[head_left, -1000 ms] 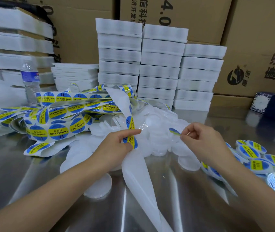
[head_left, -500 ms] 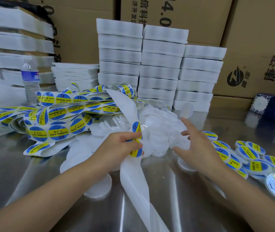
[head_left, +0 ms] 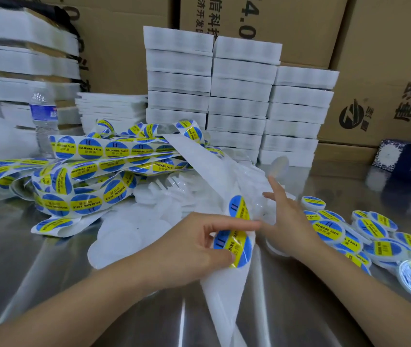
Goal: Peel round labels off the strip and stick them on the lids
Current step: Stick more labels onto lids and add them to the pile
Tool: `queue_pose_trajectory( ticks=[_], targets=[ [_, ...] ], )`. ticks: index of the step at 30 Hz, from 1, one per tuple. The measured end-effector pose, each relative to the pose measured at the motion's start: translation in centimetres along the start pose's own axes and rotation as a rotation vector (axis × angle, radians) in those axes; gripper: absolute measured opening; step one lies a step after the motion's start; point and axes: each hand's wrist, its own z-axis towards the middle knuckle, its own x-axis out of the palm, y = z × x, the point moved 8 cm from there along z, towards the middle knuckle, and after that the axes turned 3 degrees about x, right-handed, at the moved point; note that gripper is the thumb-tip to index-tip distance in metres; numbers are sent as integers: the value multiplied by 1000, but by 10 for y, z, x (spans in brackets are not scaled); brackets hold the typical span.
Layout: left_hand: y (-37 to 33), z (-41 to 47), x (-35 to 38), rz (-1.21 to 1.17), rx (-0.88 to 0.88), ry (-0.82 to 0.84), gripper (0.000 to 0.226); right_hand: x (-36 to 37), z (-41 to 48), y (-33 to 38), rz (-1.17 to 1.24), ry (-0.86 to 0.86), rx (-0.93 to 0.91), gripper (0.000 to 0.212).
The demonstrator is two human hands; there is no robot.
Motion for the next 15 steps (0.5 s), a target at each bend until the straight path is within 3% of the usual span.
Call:
queue_pose_trajectory(
  ticks=[6,10,15],
  targets=[
    [28,6,-18,174,-228,-126,39,-8,1,3,61,-57,-9,103],
    [32,8,-28,130,-260,-206,46,-25,0,8,125,-168,-18,105],
    [37,8,-35,49,-328,-243,36,-43,-13,29,308,-267,-102,97]
  ],
)
